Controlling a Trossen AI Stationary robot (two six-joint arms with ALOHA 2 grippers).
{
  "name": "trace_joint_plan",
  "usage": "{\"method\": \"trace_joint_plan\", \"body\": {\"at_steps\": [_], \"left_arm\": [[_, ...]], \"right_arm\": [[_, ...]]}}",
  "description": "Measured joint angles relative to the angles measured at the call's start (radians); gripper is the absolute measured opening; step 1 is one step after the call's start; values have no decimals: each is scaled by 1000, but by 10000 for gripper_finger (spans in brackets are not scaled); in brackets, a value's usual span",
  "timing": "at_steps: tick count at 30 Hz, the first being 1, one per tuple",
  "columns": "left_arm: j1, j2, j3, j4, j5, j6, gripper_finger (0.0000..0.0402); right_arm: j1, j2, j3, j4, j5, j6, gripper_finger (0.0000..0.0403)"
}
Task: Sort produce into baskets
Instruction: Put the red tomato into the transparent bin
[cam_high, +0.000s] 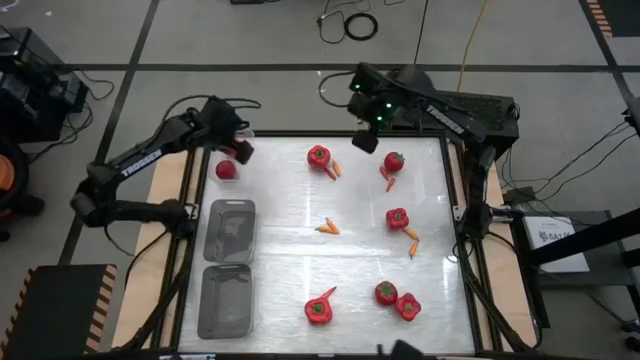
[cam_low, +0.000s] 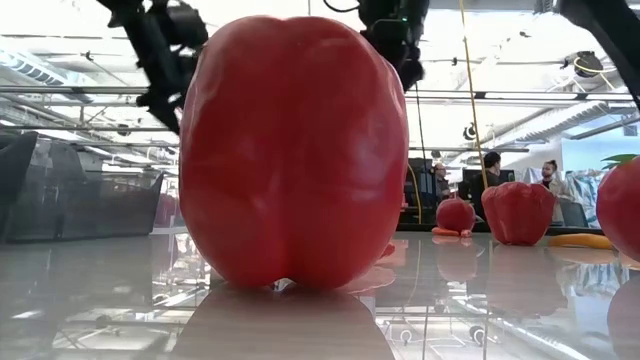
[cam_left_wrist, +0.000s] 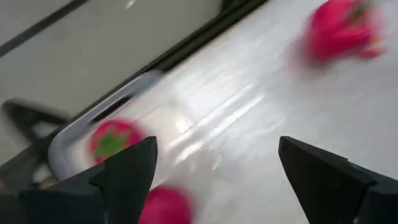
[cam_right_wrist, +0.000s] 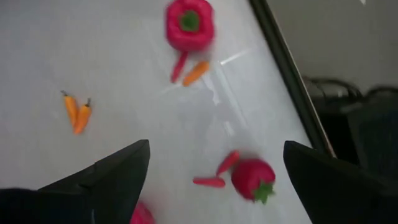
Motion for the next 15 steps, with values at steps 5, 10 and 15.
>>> {"method": "trace_joint_plan", "body": {"at_steps": [5, 10, 15], "left_arm": [[-129, -5, 0, 109, 13, -77, 341], [-233, 10, 0, 191, 14, -125, 341], [-286, 10, 0, 255, 13, -133, 341]], "right_arm": [[-56, -142, -259, 103, 49, 148, 361], [-98, -283, -588, 333, 46, 365, 361], [-120, -351, -840, 533, 53, 538, 361]]}}
